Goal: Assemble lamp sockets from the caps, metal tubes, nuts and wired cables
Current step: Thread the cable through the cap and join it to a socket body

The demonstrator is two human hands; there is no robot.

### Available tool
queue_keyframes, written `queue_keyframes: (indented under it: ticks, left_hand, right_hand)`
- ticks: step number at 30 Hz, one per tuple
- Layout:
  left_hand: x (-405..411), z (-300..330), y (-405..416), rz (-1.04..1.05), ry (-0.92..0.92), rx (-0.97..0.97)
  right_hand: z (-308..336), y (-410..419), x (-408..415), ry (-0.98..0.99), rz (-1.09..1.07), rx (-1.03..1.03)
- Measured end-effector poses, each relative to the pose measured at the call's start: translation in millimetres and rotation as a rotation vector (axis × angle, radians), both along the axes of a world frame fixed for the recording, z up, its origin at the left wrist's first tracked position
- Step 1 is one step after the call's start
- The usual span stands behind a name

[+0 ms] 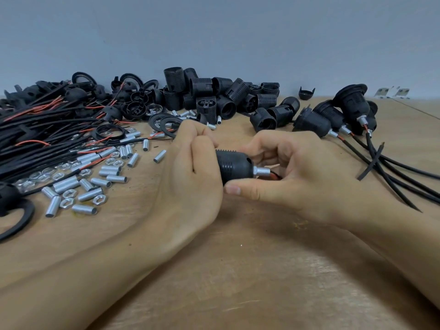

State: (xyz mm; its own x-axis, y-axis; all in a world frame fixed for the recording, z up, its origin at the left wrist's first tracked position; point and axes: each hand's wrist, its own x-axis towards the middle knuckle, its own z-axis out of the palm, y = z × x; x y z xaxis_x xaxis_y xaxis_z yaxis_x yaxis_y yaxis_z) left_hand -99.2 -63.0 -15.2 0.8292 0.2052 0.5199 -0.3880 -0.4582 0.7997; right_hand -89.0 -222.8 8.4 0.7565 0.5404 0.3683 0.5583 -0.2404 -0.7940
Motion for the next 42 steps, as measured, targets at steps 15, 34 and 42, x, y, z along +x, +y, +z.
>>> queue_keyframes:
  ticks: [15,34,42]
  left_hand:
    - [31.0,-0.3,22.1,-0.007,0.088,0.186]
    - [61.1,5.4,81.3,0.256,0.121,0.718]
    - [33.9,11.6,38.4,-0.244,0.128,-0.361]
  right_hand:
    - [-13.5,2.0,17.9,0.039,-0.179,-0.089]
    - [-14.2,-4.0,29.6,0.159,-0.204,0.04]
    - [-11.7,-7.2,32.2,0.045,-0.289,0.094]
